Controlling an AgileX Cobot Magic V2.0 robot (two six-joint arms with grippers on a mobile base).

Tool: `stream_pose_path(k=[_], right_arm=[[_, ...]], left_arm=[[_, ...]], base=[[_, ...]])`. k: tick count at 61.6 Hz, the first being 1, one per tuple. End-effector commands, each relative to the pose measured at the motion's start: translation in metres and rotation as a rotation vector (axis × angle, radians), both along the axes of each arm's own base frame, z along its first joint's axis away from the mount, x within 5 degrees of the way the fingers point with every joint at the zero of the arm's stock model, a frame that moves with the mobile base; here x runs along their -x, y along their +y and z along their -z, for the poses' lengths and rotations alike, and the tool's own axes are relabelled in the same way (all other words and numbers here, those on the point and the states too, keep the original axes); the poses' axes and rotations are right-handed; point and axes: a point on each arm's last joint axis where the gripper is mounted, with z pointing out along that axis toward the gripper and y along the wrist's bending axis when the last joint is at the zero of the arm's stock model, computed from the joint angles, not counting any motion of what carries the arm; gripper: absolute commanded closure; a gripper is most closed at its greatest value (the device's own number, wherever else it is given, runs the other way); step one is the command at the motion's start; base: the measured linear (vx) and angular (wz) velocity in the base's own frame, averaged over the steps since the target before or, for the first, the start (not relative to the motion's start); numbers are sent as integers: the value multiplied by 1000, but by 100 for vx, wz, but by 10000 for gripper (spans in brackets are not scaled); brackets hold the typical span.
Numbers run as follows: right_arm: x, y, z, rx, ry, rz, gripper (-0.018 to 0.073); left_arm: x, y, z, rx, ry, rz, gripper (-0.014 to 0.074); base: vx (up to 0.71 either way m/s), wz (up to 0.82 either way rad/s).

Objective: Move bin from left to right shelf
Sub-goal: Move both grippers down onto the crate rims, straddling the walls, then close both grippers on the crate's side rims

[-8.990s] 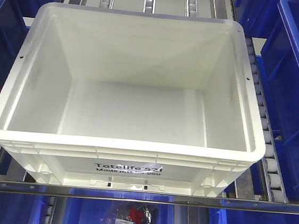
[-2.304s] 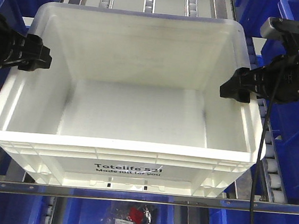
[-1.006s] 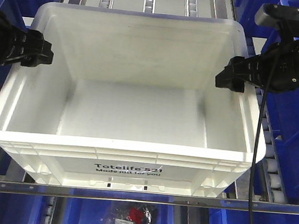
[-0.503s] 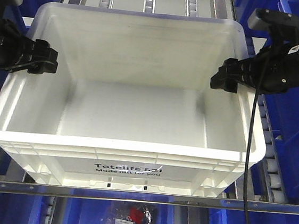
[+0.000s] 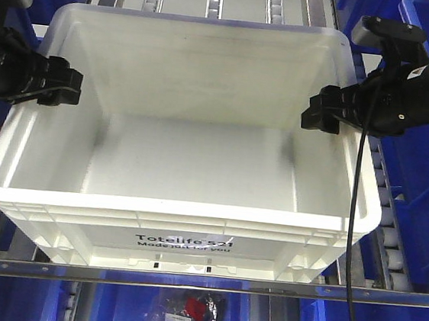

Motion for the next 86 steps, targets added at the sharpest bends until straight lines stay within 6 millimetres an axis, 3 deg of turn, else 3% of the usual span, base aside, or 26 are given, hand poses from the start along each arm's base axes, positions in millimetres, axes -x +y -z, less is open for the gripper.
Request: stream_pose_path(k=[1, 15, 18, 42, 72, 86], right_arm=[[0, 0, -22, -31, -94, 15, 141], [1, 1, -21, -25, -80, 0, 508], [1, 1, -21, -20, -81, -7, 573], [7, -1, -32, -14, -135, -20, 565], [32, -5, -65, -31, -228, -27, 564], [41, -6, -72, -34, -239, -36, 564]], left_arm=[[1, -2, -21, 35, -99, -6, 210], [1, -2, -22, 33, -105, -2, 576], [1, -2, -22, 34, -107, -3, 607], [1, -2, -25, 52, -123, -7, 606], [28, 2, -56, 87, -226, -4, 604], [36, 3, -62, 88, -232, 0, 604]], base=[[0, 0], [0, 0], [0, 0], [0, 0], [0, 0], [0, 0]])
